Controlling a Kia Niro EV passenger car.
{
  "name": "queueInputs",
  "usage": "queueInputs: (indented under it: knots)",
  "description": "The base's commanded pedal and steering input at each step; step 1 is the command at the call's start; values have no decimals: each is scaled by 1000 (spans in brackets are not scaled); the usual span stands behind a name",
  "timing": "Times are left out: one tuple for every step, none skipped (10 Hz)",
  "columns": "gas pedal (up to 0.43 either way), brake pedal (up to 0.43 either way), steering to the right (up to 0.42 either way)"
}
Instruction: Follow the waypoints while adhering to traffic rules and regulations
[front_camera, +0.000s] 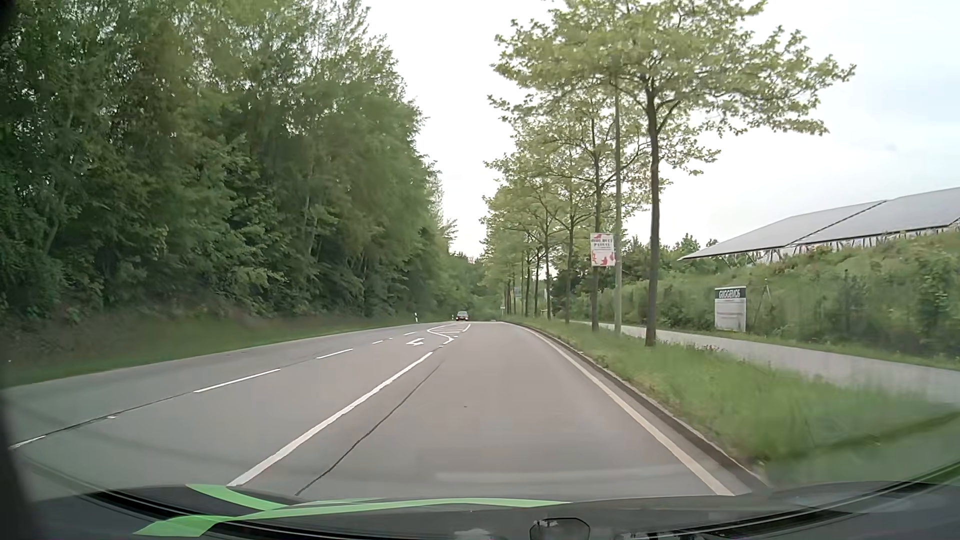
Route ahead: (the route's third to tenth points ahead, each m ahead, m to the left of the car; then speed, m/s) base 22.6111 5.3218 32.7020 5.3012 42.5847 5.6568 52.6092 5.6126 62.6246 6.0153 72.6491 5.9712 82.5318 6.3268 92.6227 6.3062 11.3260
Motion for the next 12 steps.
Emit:
queueInputs:
  knots:
    - [8,0,-11]
    - [8,0,-11]
    - [28,0,-11]
    - [28,0,-11]
    - [28,0,-10]
    - [39,0,-11]
    - [59,0,-10]
    - [67,0,-10]
    - [87,0,-10]
    - [87,0,-9]
    - [79,0,-9]
    - [47,0,-9]
